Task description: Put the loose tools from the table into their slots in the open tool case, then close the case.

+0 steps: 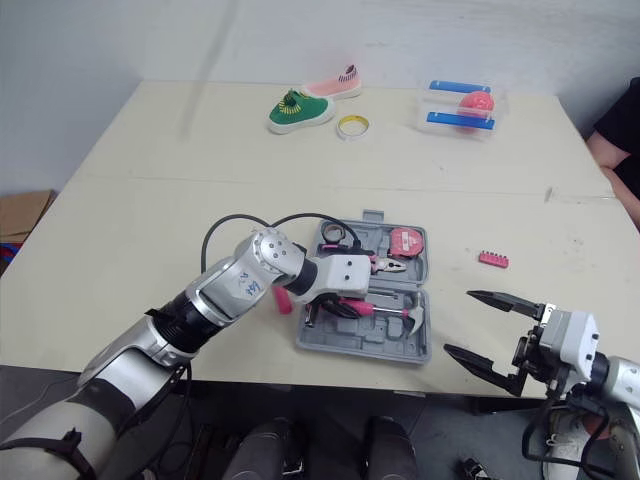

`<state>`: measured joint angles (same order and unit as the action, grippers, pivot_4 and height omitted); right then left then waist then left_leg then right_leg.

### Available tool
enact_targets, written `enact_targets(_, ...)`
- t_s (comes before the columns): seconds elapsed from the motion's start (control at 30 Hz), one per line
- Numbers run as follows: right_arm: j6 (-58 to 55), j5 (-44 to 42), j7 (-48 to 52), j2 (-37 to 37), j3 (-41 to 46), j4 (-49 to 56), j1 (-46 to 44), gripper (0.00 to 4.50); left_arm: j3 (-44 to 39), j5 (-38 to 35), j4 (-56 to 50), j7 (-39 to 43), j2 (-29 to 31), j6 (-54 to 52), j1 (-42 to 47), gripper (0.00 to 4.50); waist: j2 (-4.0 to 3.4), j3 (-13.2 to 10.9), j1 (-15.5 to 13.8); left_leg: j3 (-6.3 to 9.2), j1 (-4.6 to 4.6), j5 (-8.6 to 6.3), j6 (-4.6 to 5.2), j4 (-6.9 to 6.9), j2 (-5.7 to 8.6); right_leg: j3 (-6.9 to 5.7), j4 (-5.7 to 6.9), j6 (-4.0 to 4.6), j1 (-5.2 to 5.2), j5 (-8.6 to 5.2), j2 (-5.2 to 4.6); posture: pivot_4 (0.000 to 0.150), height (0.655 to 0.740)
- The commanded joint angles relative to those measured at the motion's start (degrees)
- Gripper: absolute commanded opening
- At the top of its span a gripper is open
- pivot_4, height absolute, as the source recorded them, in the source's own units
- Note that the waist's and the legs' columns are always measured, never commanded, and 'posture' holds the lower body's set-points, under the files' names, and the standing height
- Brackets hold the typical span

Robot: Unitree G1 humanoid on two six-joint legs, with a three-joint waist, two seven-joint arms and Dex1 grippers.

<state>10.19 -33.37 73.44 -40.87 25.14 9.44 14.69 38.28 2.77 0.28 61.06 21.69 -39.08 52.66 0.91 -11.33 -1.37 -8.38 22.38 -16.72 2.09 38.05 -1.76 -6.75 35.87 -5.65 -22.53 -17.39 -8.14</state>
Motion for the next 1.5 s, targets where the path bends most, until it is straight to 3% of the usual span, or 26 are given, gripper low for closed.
enact_targets(0.03,3.7,-1.26,2.77,0.47,2.01,-2.63,0.5,4.5,-2.17,-0.27,-2.38,-0.59,-0.67,-0.05,0.48,2.44,0.0,0.0,0.05,0.0,0.0,0.0,0.0,0.01,0.0,0.0,0.0,0.0,0.0,0.0,0.0,0.15,0.74)
enact_targets(0.07,4.44,-1.37,3.43,0.54,2.06,-3.5,0.53,4.5,-3.13,-1.37,-3.82,0.26,-0.53,-0.33,0.76,2.78,0.0,0.0,0.04,0.0,0.0,0.0,0.0,0.01,-0.01,0.01,0.01,0.0,0.0,0.0,0.0,0.15,0.74)
enact_targets(0.23,5.83,-1.65,4.52,0.46,1.86,-5.05,0.45,4.5,-6.73,-4.66,-7.36,1.95,-0.1,-0.72,0.82,2.78,0.0,0.0,0.03,0.0,0.0,0.0,0.0,0.01,-0.01,0.01,0.01,0.0,0.0,0.0,-0.02,0.15,0.74)
enact_targets(0.33,5.98,-1.57,4.47,0.41,1.5,-5.12,0.3,4.5,-11.58,-6.89,-5.55,-0.02,-1.0,5.73,-1.88,2.78,0.0,0.0,0.04,0.0,-0.02,0.0,0.0,0.03,-0.01,0.01,0.02,0.0,0.03,0.0,-0.17,0.15,0.74)
enact_targets(0.43,5.47,-1.4,3.82,0.38,1.07,-4.41,0.12,4.5,-17.61,-10.71,-2.98,-2.15,-3.3,12.18,-5.05,2.04,-0.01,0.0,0.07,0.0,-0.04,0.0,-0.01,0.04,-0.01,0.0,0.04,0.0,0.03,0.0,-0.25,0.15,0.74)
enact_targets(0.57,4.74,-1.11,2.92,0.25,0.55,-3.57,-0.3,4.5,-19.39,-11.55,-1.16,-2.04,-3.72,19.41,-8.55,0.3,-0.02,0.01,0.03,0.02,-0.04,0.0,-0.01,0.07,-0.01,-0.04,0.04,0.0,0.05,0.0,-0.31,0.15,0.74)
enact_targets(0.6,4.4,-1.03,2.54,0.19,0.4,-3.16,-0.44,4.5,-19.91,-12.08,-0.6,-2.28,-4.36,20.03,-9.67,0.05,-0.02,0.01,0.03,0.02,-0.05,0.0,0.0,0.07,0.0,-0.06,0.04,-0.01,0.06,0.0,-0.32,0.15,0.74)
enact_targets(0.93,2.77,-0.65,0.72,-0.12,0.05,-1.39,-0.9,4.5,-16.69,-10.28,2.76,-4.85,-7.29,22.57,-17.77,0.05,-0.02,0.01,-0.06,0.02,-0.04,-0.02,0.03,0.08,0.05,-0.14,0.03,-0.03,0.09,0.02,-0.28,0.15,0.74)
enact_targets(1.5,0.59,-0.35,-1.71,-0.3,0.08,1.47,-0.7,4.5,-11.33,-4.46,7.57,-6.86,-5.93,15.33,-17.71,0.05,-0.08,0.07,-0.05,0.02,-0.13,-0.1,0.03,0.07,0.02,-0.13,0.01,-0.05,0.17,0.03,-0.32,0.15,0.74)
